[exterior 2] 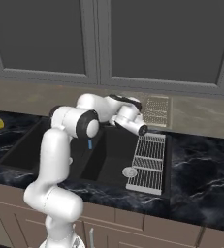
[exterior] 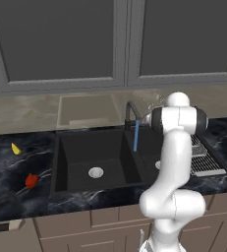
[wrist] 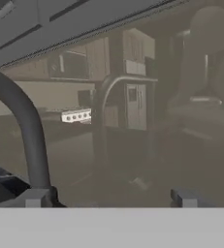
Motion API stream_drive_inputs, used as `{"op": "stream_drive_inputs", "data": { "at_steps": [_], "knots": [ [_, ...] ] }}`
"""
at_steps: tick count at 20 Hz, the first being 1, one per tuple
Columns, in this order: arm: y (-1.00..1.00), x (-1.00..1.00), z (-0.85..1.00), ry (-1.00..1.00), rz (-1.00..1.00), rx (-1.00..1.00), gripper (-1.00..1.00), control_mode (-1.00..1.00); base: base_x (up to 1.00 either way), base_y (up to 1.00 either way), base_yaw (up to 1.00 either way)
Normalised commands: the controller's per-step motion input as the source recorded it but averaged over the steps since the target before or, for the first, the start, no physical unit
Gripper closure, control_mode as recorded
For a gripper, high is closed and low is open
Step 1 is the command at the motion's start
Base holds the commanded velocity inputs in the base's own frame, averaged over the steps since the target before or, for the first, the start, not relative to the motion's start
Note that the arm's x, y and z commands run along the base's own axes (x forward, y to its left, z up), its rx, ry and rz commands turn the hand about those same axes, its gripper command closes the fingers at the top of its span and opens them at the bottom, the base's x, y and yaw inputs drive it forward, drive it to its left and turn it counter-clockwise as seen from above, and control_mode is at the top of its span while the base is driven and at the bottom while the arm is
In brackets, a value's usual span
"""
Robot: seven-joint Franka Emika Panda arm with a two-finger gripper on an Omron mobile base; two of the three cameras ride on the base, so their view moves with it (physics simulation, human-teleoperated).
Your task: Turn on the sink faucet. Then move the bell pepper from the counter to the sink. Turn off the sink. Move the vegetable from the sink to the pot next to the stove. Finally move the pot to the rear left burner.
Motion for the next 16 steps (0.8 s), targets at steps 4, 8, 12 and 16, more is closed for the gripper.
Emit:
{"op": "stream_drive_inputs", "data": {
  "at_steps": [4, 8, 12, 16],
  "knots": [
    [-0.13, -0.49, 0.55, -0.07, 0.0, 0.01, -1.0, -1.0, 0.0, 0.0, 0.0],
    [-0.06, -0.63, 0.53, -0.09, 0.0, 0.0, -1.0, -1.0, 0.0, 0.0, 0.0],
    [0.0, -0.8, 0.18, -0.02, 0.0, 0.0, -1.0, -1.0, 0.0, 0.0, 0.0],
    [0.0, -0.91, 0.06, -0.01, 0.0, 0.0, -1.0, -1.0, 0.0, 0.0, 0.0]
  ]
}}
